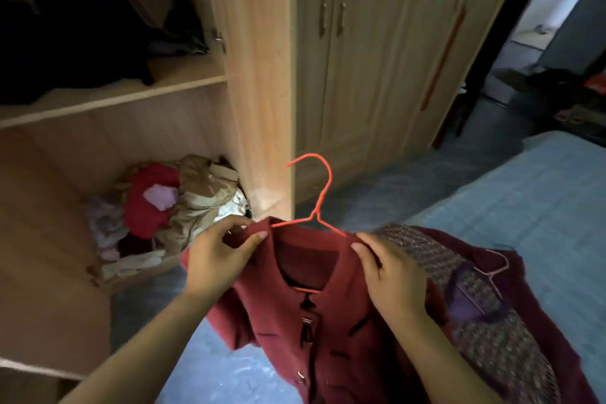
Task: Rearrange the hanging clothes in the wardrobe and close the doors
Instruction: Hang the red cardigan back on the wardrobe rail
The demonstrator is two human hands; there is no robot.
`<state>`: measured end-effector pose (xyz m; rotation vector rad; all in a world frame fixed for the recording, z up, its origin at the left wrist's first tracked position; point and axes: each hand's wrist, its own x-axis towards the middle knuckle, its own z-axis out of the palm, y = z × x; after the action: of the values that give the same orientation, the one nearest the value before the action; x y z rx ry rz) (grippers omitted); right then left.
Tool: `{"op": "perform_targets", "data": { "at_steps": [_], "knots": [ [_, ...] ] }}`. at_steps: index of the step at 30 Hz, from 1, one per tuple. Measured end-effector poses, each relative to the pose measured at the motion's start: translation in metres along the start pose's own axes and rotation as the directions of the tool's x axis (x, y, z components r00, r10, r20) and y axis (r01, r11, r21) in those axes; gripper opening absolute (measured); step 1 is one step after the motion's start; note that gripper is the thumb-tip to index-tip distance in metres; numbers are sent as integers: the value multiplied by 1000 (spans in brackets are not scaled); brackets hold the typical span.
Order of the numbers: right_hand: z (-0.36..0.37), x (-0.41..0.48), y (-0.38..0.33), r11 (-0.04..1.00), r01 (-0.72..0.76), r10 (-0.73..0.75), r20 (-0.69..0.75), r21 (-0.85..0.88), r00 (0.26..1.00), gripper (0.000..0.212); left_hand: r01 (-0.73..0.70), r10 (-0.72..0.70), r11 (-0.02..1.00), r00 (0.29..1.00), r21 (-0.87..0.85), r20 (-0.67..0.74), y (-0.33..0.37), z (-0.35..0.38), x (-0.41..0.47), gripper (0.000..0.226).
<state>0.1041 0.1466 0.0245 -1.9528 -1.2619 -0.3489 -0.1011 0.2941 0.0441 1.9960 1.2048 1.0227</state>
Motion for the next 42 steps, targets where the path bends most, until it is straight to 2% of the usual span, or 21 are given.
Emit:
{"op": "perform_targets", "data": {
  "at_steps": [4, 6, 11, 15, 18, 22, 27, 32, 35, 38, 42],
  "knots": [
    [37, 29, -78, 996, 75, -75, 1, 45, 997, 35, -10, 12, 1000, 995, 24, -103, -36, -74, 29, 20],
    [55, 45, -110, 992, 111, -110, -18, 68, 994, 34, -44, 45, 999, 987, 11, -151, -54, -105, 46, 30],
    [95, 90, -165, 975, 175, -169, -51, 139, 984, 36, -147, 147, 989, 963, 17, -227, -72, -166, 100, 28],
    [119, 143, -195, 955, 202, -180, -117, 216, 977, 41, -205, 218, 976, 934, 76, -283, -72, -196, 157, 18],
    [134, 196, -217, 940, 224, -176, -196, 259, 965, 37, -241, 263, 965, 901, 107, -344, -67, -207, 209, 20],
    [154, 283, -235, 911, 206, -131, -222, 357, 966, 45, -327, 353, 935, 840, 136, -411, -53, -215, 293, 18],
    [151, 394, -246, 934, 229, -126, -346, 274, 930, 30, -424, 452, 891, 799, 162, -395, -13, -215, 406, 13],
    [144, 474, -243, 965, 203, -116, -427, 165, 897, 21, -486, 445, 873, 822, -32, -355, 18, -193, 510, 16],
    [146, 508, -239, 966, 241, -188, -377, 97, 907, 19, -534, 463, 831, 819, -154, -340, 25, -183, 564, 10],
    [142, 535, -234, 950, 313, -296, -288, 15, 911, 26, -557, 462, 785, 818, -272, -343, 32, -178, 611, 12],
    [137, 573, -244, 941, 332, -335, -268, -56, 904, 28, -585, 494, 740, 808, -331, -321, 48, -174, 670, 10]
  ]
}}
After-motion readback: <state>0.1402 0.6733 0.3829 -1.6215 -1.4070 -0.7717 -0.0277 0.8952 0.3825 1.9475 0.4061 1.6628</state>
